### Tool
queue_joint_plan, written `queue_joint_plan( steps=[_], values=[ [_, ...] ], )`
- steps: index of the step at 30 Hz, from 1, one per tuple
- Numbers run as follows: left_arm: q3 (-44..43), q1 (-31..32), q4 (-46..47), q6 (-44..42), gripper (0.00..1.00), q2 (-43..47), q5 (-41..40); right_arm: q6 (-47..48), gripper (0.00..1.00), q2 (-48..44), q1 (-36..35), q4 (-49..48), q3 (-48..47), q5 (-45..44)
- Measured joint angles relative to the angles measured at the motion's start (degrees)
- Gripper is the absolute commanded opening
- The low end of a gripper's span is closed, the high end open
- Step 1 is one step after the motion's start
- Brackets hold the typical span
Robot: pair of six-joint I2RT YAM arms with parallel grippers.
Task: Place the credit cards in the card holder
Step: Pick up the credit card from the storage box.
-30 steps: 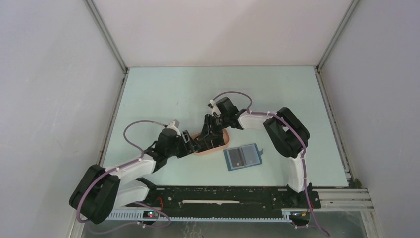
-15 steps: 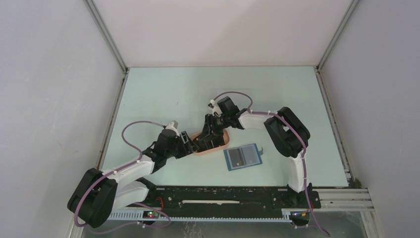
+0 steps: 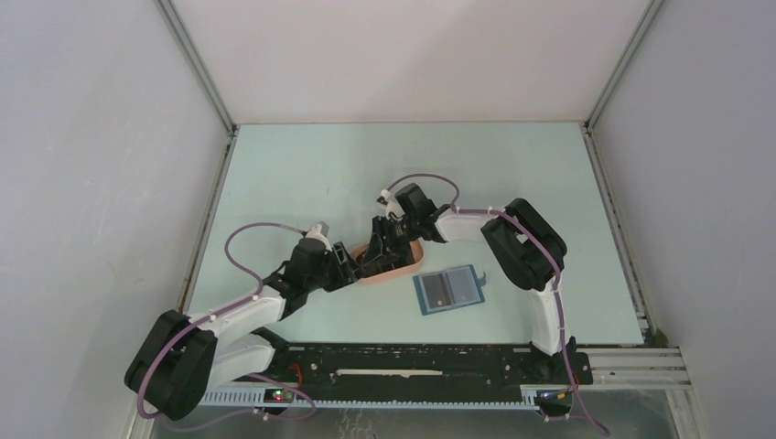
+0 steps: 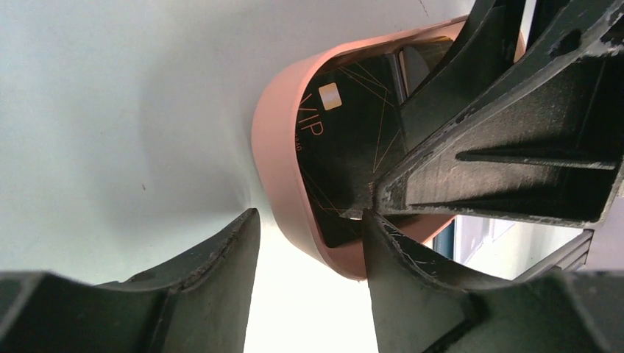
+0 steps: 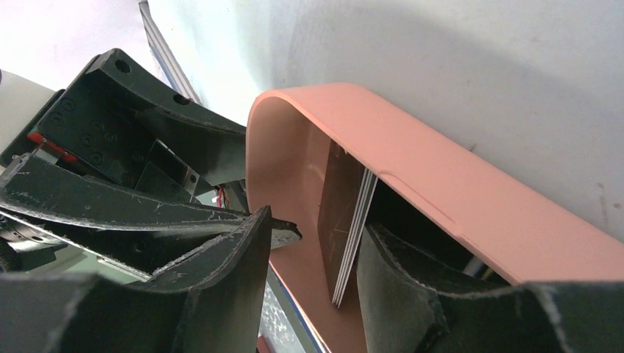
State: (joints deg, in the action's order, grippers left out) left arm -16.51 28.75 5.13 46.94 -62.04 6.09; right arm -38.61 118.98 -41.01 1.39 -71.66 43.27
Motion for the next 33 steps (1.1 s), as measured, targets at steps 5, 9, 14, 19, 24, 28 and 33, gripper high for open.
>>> queue_joint_plan(
  steps=[5,9,14,19,24,28,33],
  values=[
    [0.00,0.00,0.24,0.02,0.55,0.00,0.13,-0.24,0.53,0.68,-0.63,-1.36,-0.33,0.98],
    [0.00,0.00,0.33,0.02,0.55,0.00,0.20,-0.33,0.52,0.85,-0.68,-1.66,-0.46,1.31],
    [0.00,0.00,0.31,0.00,0.55,-0.04,0.28,-0.44,0.50,0.85,-0.66,-1.64,-0.46,1.42],
    [0.00,0.02,0.31,-0.02,0.55,-0.09,0.22,-0.44,0.49,0.85,0.17,-1.57,-0.46,1.90],
    [0.00,0.02,0.26,-0.02,0.55,-0.11,0.11,-0.39,0.49,0.83,0.92,-1.53,-0.46,2.32],
    [0.00,0.02,0.26,-0.02,0.55,-0.11,0.09,-0.24,0.49,0.76,1.57,-1.31,-0.46,2.32],
    [0.00,0.02,0.24,-0.07,0.55,-0.11,0.07,-0.04,0.48,0.28,2.51,-0.87,-0.20,2.29]
  ],
)
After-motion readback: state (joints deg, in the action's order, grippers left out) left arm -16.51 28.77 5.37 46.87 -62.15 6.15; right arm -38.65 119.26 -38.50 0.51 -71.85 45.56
